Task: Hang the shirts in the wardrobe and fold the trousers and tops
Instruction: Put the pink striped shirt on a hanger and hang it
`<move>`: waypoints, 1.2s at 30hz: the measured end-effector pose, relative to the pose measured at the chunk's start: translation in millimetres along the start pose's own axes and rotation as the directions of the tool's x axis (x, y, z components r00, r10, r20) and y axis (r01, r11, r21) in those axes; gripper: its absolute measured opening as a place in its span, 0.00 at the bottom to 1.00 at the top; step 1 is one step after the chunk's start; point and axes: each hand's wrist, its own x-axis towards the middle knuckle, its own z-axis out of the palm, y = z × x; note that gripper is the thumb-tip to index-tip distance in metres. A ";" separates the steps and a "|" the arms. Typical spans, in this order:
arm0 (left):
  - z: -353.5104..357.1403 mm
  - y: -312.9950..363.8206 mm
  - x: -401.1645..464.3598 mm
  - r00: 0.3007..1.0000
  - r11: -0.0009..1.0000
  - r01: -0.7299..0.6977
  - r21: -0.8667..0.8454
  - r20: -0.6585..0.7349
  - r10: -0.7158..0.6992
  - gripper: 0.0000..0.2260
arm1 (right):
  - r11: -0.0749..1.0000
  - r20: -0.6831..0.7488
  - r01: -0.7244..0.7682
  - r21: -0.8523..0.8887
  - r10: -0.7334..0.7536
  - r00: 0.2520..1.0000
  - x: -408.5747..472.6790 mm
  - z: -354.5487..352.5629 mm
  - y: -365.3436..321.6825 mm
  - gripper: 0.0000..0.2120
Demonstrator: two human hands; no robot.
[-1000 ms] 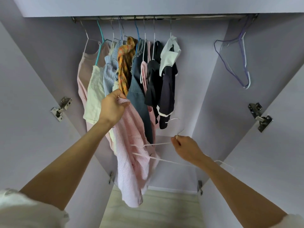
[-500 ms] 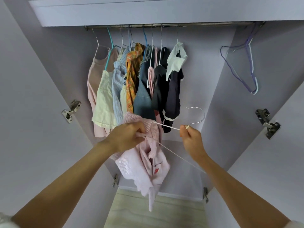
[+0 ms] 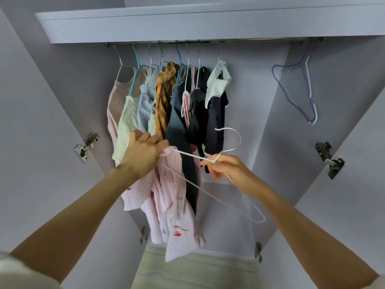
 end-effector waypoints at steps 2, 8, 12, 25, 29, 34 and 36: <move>1.9 -4.9 -7.8 1.000 0.995 -0.017 -0.100 0.023 0.019 0.11 | 0.977 0.129 -0.144 0.160 0.124 0.984 4.3 -17.3 -3.7 0.11; -2.9 -2.1 -21.7 0.990 0.966 -0.139 -0.218 -0.055 0.130 0.14 | 0.910 0.267 -0.275 -0.311 0.362 0.893 36.7 6.6 -0.2 0.18; -10.3 -2.0 -25.0 0.986 0.953 -0.153 -0.260 -0.097 0.133 0.13 | 0.878 0.253 -0.062 -0.474 0.203 0.946 61.0 60.9 2.6 0.05; -19.6 -31.9 -61.4 0.999 0.943 0.001 -0.332 0.040 0.013 0.26 | 0.724 -0.179 -0.049 -0.688 -0.104 0.978 72.5 26.3 27.3 0.03; -15.6 -37.8 -66.2 0.997 0.954 0.080 -0.288 0.032 -0.074 0.34 | 0.348 -0.190 -0.112 -0.931 -0.197 0.962 79.6 -13.0 19.8 0.11; -19.4 -34.4 -54.2 0.991 0.957 0.011 -0.290 -0.124 -0.049 0.23 | 0.393 -0.401 -0.295 -0.871 -0.220 0.889 77.2 -51.7 16.8 0.13; -16.0 -37.0 -52.8 0.981 0.952 0.072 -0.297 -0.149 -0.120 0.21 | 0.439 -0.430 -0.318 -0.841 -0.184 0.884 74.9 -62.3 19.6 0.14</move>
